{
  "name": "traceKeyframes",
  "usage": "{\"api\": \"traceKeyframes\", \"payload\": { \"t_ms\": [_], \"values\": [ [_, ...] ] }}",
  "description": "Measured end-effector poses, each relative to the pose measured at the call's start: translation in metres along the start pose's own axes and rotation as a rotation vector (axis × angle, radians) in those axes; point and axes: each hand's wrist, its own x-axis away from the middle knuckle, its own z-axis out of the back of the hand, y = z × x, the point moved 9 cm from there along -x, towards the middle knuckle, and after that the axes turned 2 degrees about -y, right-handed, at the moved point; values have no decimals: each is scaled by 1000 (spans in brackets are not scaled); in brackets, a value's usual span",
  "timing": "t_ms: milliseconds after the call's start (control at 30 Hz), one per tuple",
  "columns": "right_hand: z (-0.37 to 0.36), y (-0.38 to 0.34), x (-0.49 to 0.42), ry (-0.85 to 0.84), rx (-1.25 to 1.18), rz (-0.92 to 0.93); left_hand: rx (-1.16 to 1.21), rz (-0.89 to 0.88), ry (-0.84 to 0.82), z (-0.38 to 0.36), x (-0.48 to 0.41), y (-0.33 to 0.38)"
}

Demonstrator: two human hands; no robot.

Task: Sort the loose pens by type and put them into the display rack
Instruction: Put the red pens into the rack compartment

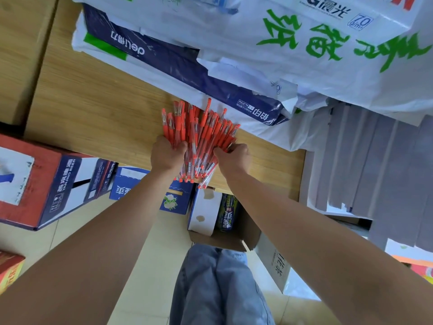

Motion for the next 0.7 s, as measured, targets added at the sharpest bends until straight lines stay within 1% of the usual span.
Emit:
{"api": "traceKeyframes", "payload": {
  "t_ms": [200, 333, 400, 533, 700],
  "values": [
    [5, 0, -3, -9, 44, -28, 132, 20, -18, 2, 4, -4],
    [10, 0, 1, 38, 75, 38, 185, 22, -51, 3, 1, -7],
    [11, -3, 2, 33, 115, 61, 208, 14, -64, 2, 1, -7],
    [10, -5, 3, 16, 131, 60, 243, -4, -66, 2, 2, -7],
    [15, -8, 10, 61, 160, 84, 269, 11, -88, 4, 0, -11]
  ]
}}
